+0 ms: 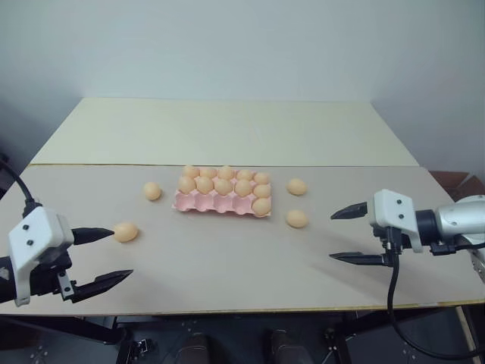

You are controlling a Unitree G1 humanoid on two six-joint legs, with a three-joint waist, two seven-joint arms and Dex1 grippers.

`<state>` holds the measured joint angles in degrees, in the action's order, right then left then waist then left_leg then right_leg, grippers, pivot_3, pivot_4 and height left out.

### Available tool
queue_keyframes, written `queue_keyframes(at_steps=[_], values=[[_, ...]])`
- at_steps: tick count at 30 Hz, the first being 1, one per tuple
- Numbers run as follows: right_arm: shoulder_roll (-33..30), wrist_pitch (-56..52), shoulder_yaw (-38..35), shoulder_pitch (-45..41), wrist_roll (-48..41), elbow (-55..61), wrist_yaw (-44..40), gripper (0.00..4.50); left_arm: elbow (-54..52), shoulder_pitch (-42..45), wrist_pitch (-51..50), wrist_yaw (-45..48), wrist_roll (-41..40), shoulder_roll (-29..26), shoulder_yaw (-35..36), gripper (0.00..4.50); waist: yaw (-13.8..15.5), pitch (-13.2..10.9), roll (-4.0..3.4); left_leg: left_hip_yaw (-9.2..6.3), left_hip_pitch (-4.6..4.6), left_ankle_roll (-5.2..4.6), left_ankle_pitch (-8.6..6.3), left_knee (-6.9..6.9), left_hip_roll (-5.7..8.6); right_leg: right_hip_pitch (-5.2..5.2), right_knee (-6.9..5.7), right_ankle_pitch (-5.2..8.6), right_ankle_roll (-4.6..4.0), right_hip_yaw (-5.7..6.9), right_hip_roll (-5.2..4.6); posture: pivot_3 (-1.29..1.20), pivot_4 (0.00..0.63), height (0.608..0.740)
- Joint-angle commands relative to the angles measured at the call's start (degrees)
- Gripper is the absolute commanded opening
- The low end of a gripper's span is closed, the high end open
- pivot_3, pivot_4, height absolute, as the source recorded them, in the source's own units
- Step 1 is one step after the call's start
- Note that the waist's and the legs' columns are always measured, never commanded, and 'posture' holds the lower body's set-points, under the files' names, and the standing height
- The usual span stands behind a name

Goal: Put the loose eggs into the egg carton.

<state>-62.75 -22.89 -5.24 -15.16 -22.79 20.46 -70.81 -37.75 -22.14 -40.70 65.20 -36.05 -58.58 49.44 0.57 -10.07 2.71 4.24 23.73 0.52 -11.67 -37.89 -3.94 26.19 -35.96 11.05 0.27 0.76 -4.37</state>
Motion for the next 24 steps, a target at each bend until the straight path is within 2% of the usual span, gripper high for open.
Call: queue_keyframes(at_steps=[1, 15, 21, 24], values=[[-0.8, 0.2, -1.9, -0.7, -0.6, 1.1, 0.1, 4.5, -0.2, 1.0, -0.8, -0.7, -1.2, 0.2, 2.4, 4.47, 0.0, 0.0, 0.0, 0.0, 0.0, 0.0, 0.0, 0.0, 0.0, 0.0, 0.0, 0.0, 0.0, 0.0, 0.0, 0.0, 0.15, 0.74], [-1.2, 0.6, -1.7, -1.8, 0.1, -0.2, 0.1, 4.5, -2.4, 4.5, -3.3, -3.6, -3.7, -0.5, 0.1, 4.47, 0.0, 0.0, 0.0, 0.0, -0.01, -0.01, 0.0, 0.0, 0.0, -0.01, -0.01, 0.0, 0.0, 0.0, 0.0, 0.0, 0.15, 0.74], [1.7, -2.8, -1.1, -5.9, 0.0, 0.0, 5.9, 4.5, -3.3, 3.8, -3.7, -3.6, -4.3, -0.5, -2.6, 4.47, -0.1, 0.0, 0.0, 0.01, -0.01, -0.01, 0.01, 0.0, -0.01, 0.01, -0.02, 0.0, 0.0, -0.02, 0.03, 0.0, 0.15, 0.74], [5.3, -4.7, 2.7, -8.4, 2.5, -1.5, 10.3, 4.5, -2.4, 5.0, -2.8, -3.5, -3.7, -1.7, -5.5, 4.47, -0.1, 0.0, 0.01, 0.01, -0.03, -0.01, 0.01, 0.0, -0.01, -0.02, -0.04, 0.0, 0.0, -0.02, 0.02, 0.0, 0.15, 0.74]])
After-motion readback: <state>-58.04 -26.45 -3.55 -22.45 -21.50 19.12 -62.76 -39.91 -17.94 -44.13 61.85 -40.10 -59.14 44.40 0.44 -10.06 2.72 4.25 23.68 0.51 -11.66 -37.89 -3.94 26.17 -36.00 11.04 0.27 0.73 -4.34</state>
